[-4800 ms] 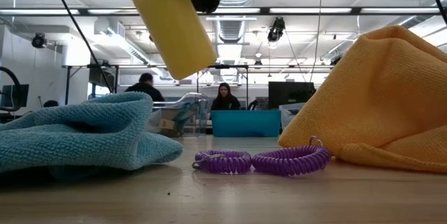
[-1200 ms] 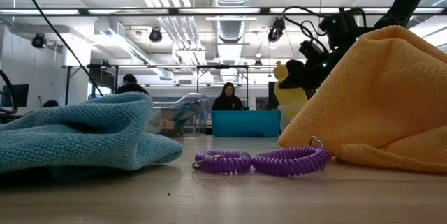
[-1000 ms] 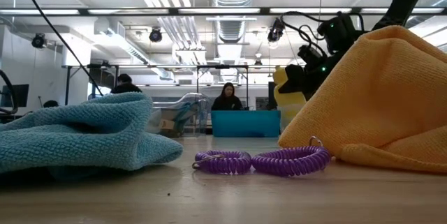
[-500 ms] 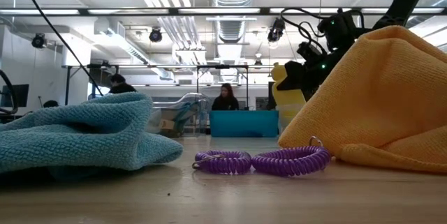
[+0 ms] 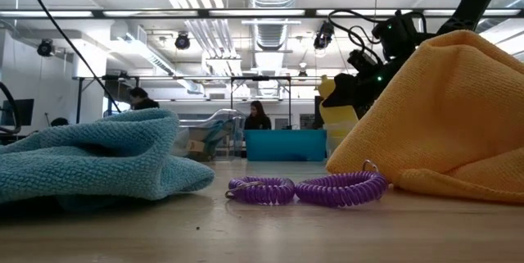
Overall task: Pick & Place Sports Items
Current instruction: Put the yellow water bottle into the white bin
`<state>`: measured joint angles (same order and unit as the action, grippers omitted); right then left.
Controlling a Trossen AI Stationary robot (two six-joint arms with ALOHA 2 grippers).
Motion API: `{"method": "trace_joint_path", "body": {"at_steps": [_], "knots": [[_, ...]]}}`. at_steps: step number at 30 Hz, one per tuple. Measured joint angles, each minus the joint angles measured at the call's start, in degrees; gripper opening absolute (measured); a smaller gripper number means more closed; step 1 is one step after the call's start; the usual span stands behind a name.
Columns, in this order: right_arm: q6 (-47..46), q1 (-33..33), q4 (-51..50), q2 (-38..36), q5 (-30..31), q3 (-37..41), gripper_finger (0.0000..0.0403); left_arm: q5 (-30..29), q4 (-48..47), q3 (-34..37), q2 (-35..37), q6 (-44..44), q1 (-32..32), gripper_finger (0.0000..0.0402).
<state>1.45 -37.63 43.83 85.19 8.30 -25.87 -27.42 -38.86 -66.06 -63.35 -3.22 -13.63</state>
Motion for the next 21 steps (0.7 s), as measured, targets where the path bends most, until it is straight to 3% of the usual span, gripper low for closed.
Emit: {"method": "trace_joint_path", "body": {"at_steps": [21], "knots": [[0.7, 0.4, -3.7, -0.5, 0.3, 0.0, 0.0373, 0.0, -0.1, 0.0, 0.0, -0.4, 0.0, 0.0285]]}}
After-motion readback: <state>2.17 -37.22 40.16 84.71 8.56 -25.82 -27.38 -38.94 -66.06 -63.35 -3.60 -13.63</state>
